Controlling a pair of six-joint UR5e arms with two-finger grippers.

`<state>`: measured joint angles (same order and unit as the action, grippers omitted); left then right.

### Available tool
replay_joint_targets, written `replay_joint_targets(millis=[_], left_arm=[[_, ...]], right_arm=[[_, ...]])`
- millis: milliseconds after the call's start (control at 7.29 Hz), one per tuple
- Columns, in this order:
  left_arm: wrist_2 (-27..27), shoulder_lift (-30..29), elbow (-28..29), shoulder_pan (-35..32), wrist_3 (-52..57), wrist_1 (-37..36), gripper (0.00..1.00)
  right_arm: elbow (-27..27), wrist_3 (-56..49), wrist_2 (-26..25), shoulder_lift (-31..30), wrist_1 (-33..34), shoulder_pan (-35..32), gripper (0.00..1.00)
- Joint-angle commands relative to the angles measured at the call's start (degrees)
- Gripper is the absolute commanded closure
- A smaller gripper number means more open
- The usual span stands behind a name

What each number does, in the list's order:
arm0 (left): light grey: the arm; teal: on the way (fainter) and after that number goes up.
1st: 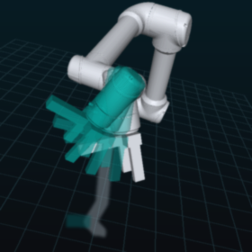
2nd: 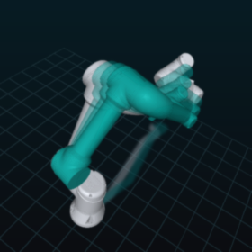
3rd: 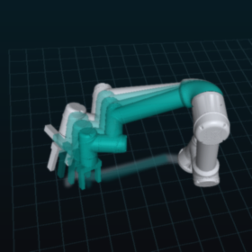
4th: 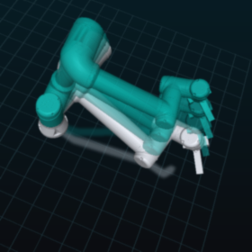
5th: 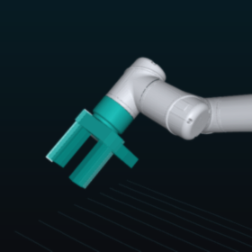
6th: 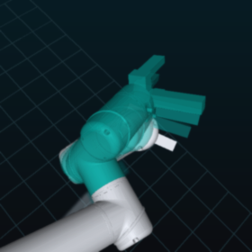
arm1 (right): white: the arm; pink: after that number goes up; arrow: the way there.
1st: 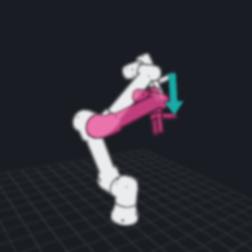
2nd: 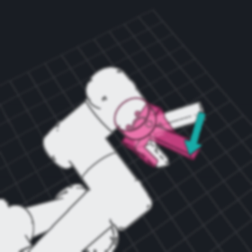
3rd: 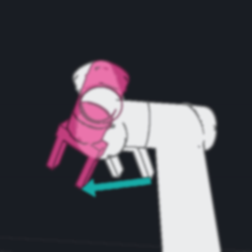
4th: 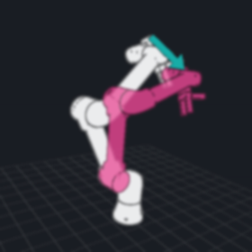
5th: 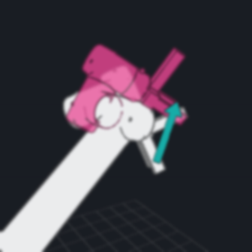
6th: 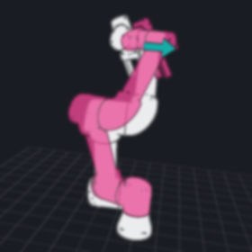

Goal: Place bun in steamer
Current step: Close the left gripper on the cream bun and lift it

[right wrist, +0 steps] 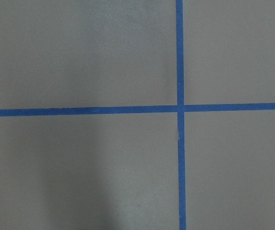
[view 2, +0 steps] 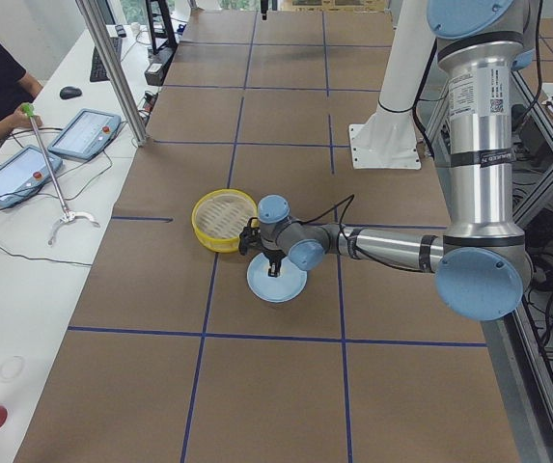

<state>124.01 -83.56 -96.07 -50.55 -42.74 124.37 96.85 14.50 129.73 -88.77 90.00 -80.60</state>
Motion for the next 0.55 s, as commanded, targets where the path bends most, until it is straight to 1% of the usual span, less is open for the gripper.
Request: replay_joint_targets(millis=[0, 275, 412], left_arm=[[0.0, 0.9, -1.4, -0.3, 0.0, 0.0, 0.69], [0.0, 4.0, -5.4, -0.6, 0.0, -0.8, 0.68], [0.0, 4.2, -8.5, -0.8, 0.0, -4.4, 0.68]], right_arm=[[0.0, 0.0, 0.0, 0.0, 0.0, 0.0, 0.00], [0.0, 0.0, 0.0, 0.0, 0.0, 0.0, 0.00], [0.0, 0.0, 0.0, 0.0, 0.0, 0.0, 0.00]])
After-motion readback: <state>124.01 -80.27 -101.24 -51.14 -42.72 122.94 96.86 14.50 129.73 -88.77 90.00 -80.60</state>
